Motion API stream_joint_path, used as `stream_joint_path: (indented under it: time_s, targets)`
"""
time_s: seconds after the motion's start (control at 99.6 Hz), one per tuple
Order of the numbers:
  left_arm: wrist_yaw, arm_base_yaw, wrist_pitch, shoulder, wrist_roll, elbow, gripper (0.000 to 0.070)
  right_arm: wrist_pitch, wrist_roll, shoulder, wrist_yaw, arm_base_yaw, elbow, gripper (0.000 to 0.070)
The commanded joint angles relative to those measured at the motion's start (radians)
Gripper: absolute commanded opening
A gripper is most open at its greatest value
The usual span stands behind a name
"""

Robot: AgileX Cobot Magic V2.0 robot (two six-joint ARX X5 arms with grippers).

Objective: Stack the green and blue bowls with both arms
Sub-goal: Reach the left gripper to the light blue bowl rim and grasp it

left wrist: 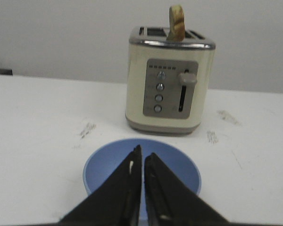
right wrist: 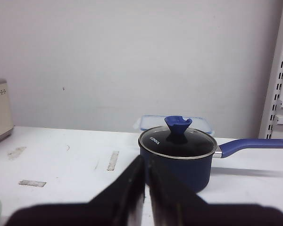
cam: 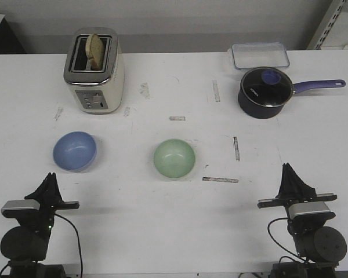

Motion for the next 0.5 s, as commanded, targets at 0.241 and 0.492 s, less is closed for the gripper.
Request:
stream_joint_path:
  time_s: [0.241, 0.492]
  targets:
    - [-0.003, 0.001, -0.068, 0.294, 0.011, 0.186, 0.0002, 0.011, 0.013, -0.002, 0.002, 0.001, 0.003, 0.0006]
    - [-0.003, 0.001, -0.212, 0.600, -0.017, 0.411, 0.0002, 0.011, 0.013, -0.002, 0.002, 0.001, 0.003, 0.0006]
